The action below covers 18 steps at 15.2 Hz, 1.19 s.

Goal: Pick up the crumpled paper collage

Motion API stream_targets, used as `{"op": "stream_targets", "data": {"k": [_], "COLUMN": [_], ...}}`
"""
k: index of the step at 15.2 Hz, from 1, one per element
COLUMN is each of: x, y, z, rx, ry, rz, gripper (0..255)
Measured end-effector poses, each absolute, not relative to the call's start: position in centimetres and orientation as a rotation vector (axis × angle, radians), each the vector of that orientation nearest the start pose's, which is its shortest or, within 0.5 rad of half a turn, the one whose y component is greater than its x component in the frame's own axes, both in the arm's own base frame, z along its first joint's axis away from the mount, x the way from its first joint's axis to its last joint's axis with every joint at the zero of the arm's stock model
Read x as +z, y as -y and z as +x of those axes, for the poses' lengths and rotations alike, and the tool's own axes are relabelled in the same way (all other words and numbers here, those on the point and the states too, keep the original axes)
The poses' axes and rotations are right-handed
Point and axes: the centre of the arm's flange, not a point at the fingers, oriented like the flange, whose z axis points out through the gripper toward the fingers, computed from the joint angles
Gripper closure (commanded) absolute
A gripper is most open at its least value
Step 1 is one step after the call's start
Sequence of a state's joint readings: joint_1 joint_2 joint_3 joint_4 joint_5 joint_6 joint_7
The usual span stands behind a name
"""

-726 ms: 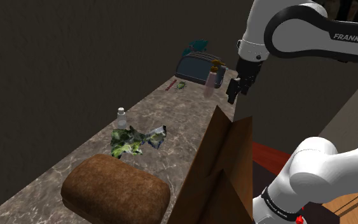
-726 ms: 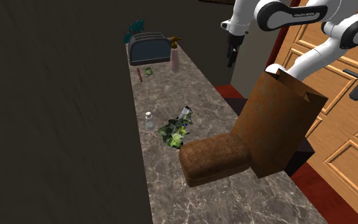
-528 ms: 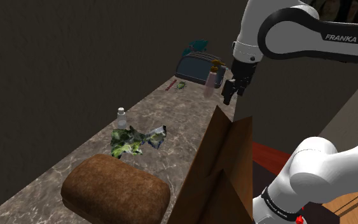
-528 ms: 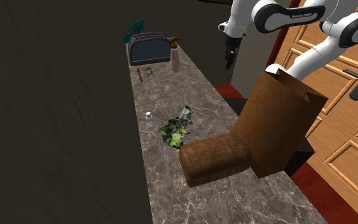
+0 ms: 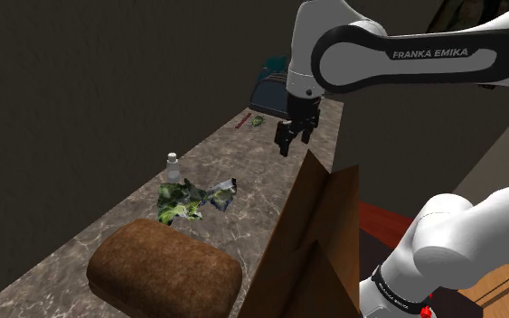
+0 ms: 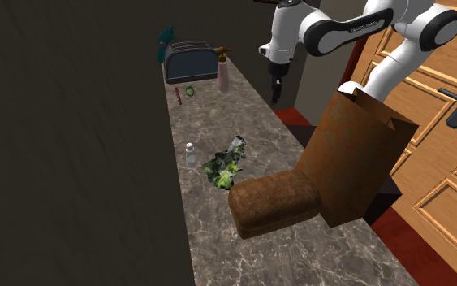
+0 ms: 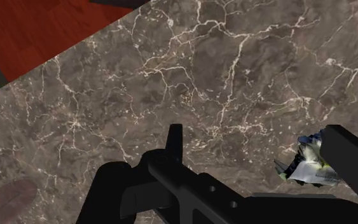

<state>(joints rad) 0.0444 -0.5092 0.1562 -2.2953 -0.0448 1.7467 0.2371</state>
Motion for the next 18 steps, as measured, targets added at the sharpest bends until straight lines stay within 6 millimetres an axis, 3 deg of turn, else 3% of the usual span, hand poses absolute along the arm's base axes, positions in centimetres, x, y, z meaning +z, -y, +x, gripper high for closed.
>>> {"op": "stream_targets", "data": {"k": [18], "x": [44.2], "y": [-23.0], "z": [55.1], "rx": [0.161], "ry": [-0.027], "rz": [-3.204], "gripper": [0]}}
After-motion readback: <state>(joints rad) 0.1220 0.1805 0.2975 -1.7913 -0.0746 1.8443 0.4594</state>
